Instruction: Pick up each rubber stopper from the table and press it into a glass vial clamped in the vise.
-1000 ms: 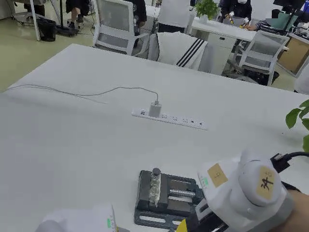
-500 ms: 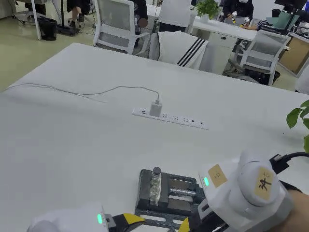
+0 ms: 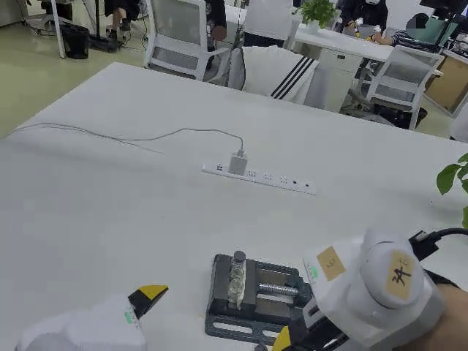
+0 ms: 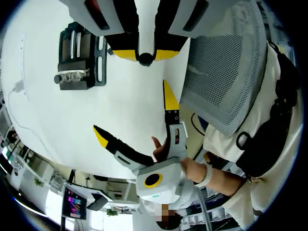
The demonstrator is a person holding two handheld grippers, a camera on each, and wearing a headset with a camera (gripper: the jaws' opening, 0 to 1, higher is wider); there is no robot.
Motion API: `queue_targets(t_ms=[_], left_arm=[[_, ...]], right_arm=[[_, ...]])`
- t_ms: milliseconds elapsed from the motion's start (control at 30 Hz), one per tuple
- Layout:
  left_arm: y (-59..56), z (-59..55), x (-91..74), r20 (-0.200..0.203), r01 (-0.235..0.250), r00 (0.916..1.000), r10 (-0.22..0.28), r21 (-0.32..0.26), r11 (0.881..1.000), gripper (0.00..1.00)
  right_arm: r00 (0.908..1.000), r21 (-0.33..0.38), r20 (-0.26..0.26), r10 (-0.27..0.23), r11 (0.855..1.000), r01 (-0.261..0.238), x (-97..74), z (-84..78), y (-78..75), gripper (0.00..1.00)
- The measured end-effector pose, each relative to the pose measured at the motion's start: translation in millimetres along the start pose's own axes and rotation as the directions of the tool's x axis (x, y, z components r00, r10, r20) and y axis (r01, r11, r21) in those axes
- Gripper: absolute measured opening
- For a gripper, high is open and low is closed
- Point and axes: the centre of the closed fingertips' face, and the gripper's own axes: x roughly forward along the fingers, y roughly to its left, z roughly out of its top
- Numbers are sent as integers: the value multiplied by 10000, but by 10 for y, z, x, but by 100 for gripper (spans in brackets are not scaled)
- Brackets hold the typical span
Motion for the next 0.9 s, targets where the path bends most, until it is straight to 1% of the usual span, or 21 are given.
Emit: queue_targets(t_ms=[33, 167, 300, 467, 533, 567, 733, 900], left_arm=[[8, -17, -3, -75, -41, 10000, 40, -73, 10000, 99], [7, -28, -17, -49, -58, 10000, 58, -48, 10000, 99], [18, -32, -36, -12, -130, 9999, 130, -112, 9999, 99], [28, -62, -59, -59, -151, 9999, 150, -185, 9997, 98], [25, -64, -66, -31, -162, 9999, 162, -104, 9998, 98], [27, -73, -60, -93, -151, 9998, 150, -148, 9998, 98], [28, -108, -67, -149, -179, 9997, 175, -259, 9995, 98], [28, -138, -64, -269, -95, 9996, 88, -289, 9995, 98]], right_arm=[[10000, -12, -14, -24, 10000, 24, 3, -4, -7, 7], [10000, -32, -33, -1, 10000, 1, 7, -5, -11, 7], [10000, -56, -59, -37, 10000, 37, 7, -10, -46, 6], [9998, -143, -176, -50, 9999, 47, -1, -33, -100, 6], [9996, -197, -266, -58, 9998, 53, -8, -50, -144, 6], [9995, -233, -315, -62, 9997, 55, -11, -58, -163, 6], [9982, -465, -589, -142, 9989, 115, -55, -79, -307, 6], [9954, -900, -893, -342, 9956, 261, -132, -70, -512, 6]])
